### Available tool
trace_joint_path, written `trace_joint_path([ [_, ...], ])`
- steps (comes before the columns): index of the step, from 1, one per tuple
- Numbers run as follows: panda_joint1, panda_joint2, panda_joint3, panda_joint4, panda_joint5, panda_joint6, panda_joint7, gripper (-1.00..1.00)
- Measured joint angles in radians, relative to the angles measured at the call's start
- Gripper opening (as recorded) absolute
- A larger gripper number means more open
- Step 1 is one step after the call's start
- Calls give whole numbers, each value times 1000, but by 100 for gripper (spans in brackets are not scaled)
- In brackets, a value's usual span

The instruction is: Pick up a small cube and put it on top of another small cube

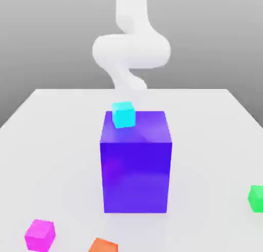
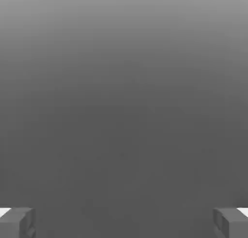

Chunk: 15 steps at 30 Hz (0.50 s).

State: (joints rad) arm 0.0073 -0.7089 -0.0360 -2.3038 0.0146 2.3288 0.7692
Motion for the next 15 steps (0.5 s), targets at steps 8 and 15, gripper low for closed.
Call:
trace_joint_path([
  [8, 17, 295, -116, -12, 61, 94, -110, 0],
  [15, 7, 549, -194, -23, 134, 173, -219, 0],
])
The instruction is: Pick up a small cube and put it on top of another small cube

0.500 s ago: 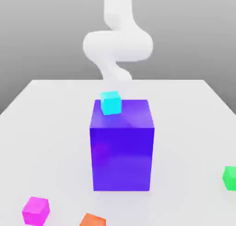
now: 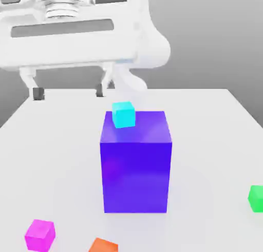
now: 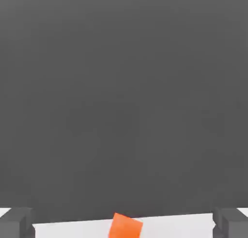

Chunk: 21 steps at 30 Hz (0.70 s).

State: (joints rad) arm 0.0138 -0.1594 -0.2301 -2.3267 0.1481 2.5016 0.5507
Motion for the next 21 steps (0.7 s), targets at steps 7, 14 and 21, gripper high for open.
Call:
trace_joint_path([
  [7, -63, 253, -30, -11, 60, 80, -100, 0],
  [14, -119, 498, -51, -19, 75, 173, -164, 0],
  [21, -183, 663, 21, 15, 148, 291, -223, -100],
])
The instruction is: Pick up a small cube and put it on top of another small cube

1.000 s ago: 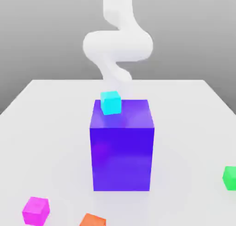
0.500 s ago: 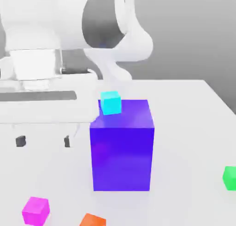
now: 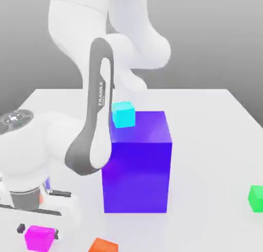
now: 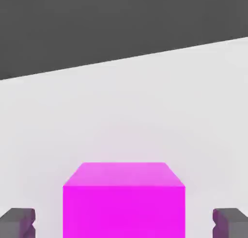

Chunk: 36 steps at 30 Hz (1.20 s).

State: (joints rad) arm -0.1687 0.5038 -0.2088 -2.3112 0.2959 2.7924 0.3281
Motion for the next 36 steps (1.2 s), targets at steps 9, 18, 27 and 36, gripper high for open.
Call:
trace_joint_path([
  [9, 42, -130, -57, -31, -73, -98, 54, -100],
  [18, 246, -228, 140, -65, -213, -154, -121, -100],
  [27, 456, -295, 381, -96, -329, -191, -344, -100],
  [36, 648, -167, 479, -88, -511, -78, -421, 100],
])
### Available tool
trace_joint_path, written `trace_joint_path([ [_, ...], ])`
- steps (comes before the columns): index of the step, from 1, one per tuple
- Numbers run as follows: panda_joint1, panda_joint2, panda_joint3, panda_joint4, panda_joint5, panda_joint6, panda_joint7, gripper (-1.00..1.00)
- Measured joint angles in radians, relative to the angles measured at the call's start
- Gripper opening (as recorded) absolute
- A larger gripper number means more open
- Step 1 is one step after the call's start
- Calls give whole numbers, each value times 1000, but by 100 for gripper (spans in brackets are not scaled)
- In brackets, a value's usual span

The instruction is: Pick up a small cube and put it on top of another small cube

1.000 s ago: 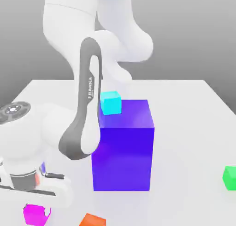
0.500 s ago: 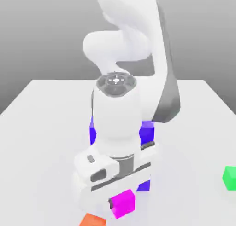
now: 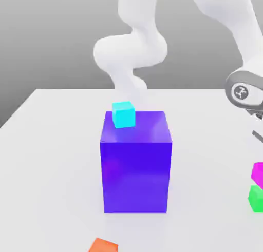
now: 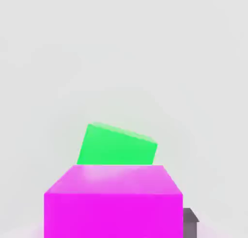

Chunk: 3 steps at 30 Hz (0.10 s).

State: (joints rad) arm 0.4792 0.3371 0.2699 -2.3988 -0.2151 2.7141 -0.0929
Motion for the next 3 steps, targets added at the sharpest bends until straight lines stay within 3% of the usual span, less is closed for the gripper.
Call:
trace_joint_path([
  [3, 0, 0, 0, 0, 0, 0, 0, 100],
])
